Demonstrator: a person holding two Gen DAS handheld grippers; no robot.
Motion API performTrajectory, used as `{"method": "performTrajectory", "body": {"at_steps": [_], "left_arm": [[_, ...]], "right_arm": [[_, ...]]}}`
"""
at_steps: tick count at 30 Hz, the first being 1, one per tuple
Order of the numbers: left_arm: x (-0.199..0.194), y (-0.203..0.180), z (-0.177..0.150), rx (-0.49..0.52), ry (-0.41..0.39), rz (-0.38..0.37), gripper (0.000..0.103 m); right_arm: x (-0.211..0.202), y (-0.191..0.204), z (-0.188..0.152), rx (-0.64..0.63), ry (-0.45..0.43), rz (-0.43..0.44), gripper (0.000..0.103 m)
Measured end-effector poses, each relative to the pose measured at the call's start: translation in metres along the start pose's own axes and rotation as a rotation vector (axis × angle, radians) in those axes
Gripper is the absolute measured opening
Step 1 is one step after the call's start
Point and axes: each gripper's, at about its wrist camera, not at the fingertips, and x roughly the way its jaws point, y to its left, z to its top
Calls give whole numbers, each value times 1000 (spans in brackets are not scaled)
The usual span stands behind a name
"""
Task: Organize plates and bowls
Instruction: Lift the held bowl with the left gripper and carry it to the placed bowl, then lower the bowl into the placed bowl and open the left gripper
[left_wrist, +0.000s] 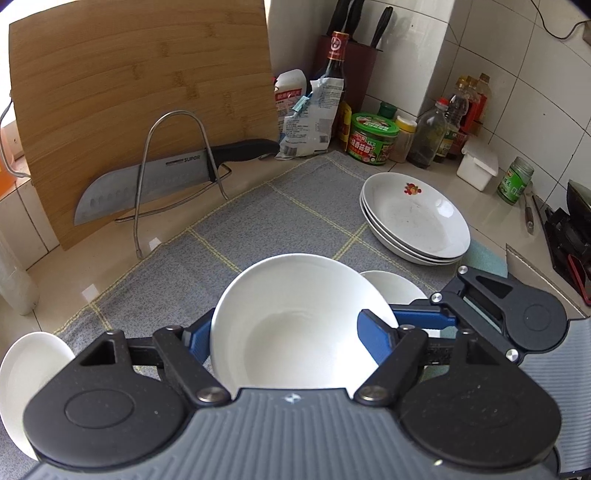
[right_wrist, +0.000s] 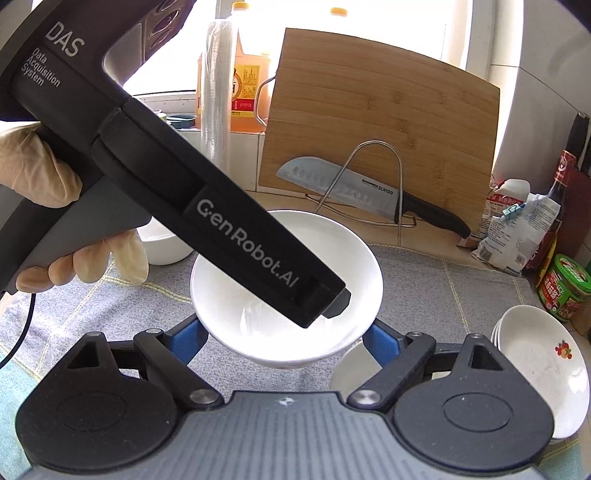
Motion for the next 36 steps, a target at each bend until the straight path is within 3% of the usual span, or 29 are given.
{"method": "performTrajectory", "body": {"at_steps": [18, 36], "left_arm": [[44, -53, 29, 107, 23, -120, 78], [71, -59, 25, 114, 86, -155, 78]], "right_arm": [[-17, -52, -21, 108, 39, -120, 93], [-9, -64, -33, 178, 116, -115, 93]]}}
